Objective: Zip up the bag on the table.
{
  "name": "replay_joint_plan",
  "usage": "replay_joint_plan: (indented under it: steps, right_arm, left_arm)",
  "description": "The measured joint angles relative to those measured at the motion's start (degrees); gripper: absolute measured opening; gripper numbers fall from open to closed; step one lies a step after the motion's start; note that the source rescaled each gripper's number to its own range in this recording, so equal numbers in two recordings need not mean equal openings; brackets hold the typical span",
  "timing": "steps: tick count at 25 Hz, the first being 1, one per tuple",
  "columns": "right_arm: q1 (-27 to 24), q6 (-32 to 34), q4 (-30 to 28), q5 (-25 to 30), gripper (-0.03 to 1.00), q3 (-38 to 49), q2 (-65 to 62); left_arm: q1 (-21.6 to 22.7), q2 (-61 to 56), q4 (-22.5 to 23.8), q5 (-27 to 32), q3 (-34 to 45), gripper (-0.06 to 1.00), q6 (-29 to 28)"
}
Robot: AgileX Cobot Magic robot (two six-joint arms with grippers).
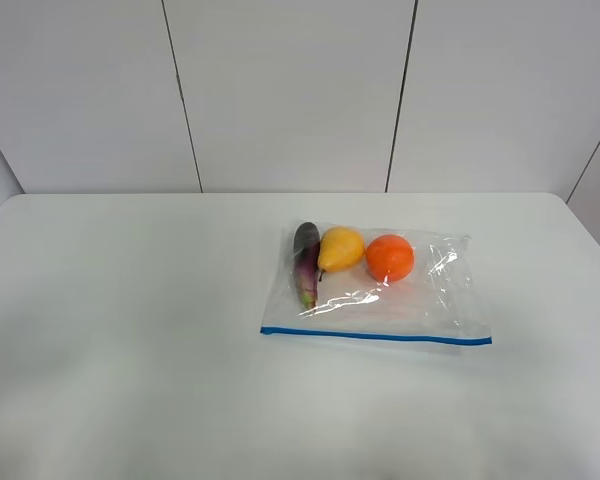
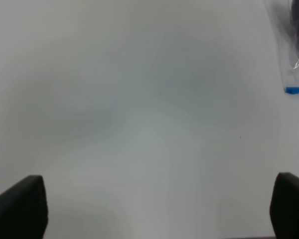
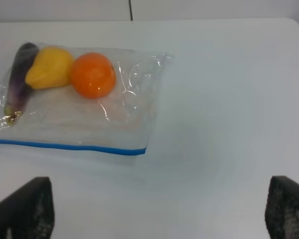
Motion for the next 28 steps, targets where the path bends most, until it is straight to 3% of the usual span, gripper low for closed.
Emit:
replay_joint_plan:
  steps: [28]
  right_arm:
    - [0.0, 1.69, 0.15, -0.5, 1.0, 0.69, 0.0]
  left_arm:
    - [0.0, 0.0, 0.0, 0.0, 0.0, 1.0, 0.0]
